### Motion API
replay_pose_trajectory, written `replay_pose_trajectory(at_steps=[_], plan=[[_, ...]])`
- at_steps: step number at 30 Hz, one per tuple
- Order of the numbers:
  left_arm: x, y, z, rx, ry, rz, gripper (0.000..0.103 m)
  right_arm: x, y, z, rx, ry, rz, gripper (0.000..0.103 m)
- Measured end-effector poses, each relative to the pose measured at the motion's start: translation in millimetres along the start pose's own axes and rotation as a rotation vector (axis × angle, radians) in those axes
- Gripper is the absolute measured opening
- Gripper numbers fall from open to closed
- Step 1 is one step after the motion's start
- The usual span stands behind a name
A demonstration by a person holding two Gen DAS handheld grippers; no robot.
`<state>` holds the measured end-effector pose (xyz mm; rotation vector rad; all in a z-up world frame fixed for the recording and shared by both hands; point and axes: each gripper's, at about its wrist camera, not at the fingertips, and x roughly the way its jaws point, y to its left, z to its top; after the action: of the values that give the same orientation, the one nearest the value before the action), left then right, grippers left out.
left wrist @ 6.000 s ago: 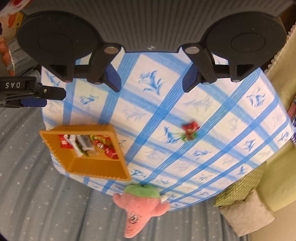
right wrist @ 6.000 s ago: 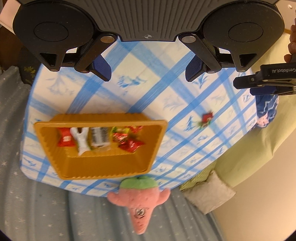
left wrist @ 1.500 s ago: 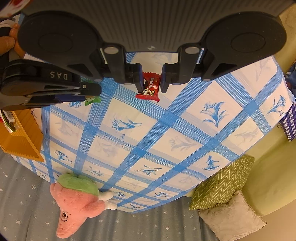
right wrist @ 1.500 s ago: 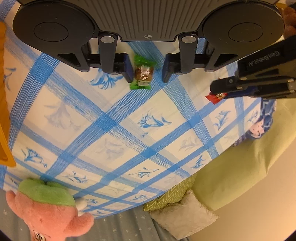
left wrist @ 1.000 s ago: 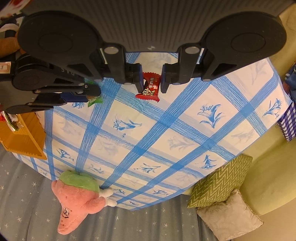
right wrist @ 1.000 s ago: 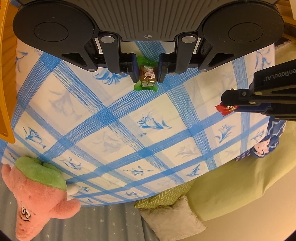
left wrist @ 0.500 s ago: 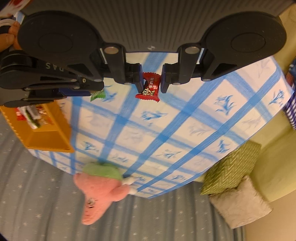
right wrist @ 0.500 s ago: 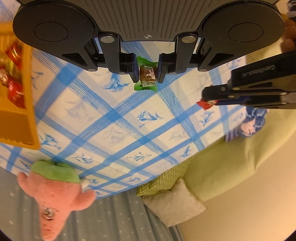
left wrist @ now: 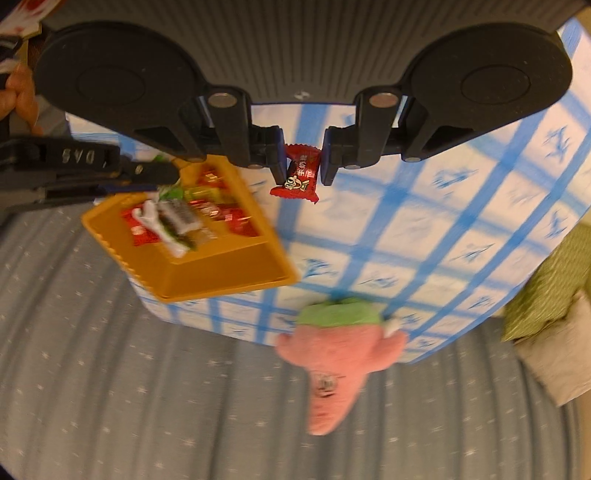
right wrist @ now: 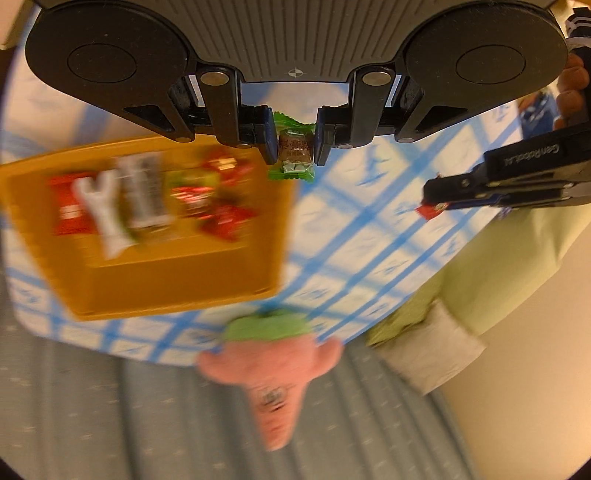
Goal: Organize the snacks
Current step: 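Carry the red candy and green-wrapped candy over the orange tray with both tools, then open both grippers to drop the two candies into the tray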
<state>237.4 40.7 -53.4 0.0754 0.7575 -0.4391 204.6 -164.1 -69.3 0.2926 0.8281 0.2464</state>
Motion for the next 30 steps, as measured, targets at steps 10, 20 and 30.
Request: replay_pose_trajectory(at_steps=[10,20,30], plan=[[29,-65,27,0.074,-0.009,-0.049,0.017,-47,-75,22,0.028,-0.09,-0.104,0.021],[66,-103,54,0.083,-0.004,-0.056,0.017,-41,-120,45,0.028,-0.099,-0.128,0.021],[120,-113,72,0.077,0.043,-0.008,0.017,-16,-147,67,0.046,-0.092,-0.117,0.021]])
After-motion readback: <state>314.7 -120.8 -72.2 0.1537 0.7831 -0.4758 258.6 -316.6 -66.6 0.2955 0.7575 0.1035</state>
